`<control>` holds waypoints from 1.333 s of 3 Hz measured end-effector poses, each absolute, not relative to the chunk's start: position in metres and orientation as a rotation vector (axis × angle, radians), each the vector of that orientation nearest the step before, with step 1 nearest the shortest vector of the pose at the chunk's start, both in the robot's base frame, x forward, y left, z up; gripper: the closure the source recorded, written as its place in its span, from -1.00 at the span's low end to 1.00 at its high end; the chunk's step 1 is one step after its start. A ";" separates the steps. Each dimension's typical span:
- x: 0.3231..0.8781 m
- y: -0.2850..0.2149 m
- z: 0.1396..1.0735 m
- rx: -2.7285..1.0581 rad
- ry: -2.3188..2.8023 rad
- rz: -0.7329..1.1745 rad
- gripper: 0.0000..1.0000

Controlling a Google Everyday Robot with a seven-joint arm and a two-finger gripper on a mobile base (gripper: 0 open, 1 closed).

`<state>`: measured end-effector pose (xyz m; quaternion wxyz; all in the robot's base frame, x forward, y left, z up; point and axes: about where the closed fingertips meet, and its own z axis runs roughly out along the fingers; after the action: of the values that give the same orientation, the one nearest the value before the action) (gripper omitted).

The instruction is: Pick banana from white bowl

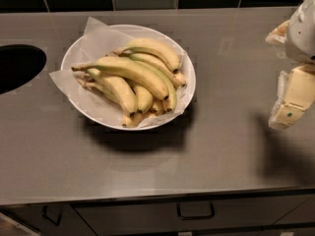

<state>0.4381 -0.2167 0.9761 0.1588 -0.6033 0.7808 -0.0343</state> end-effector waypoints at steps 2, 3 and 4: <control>0.443 -0.189 0.978 -1.776 2.178 -0.084 -1.00; 0.447 -0.155 0.977 -1.833 2.124 -0.055 -1.00; 0.447 -0.155 0.977 -1.833 2.124 -0.055 -1.00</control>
Offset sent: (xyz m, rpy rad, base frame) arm 0.0110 0.0608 -0.0018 0.0143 0.0092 0.1229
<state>0.4468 -0.1552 0.9774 0.1670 -0.6439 0.7464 -0.0192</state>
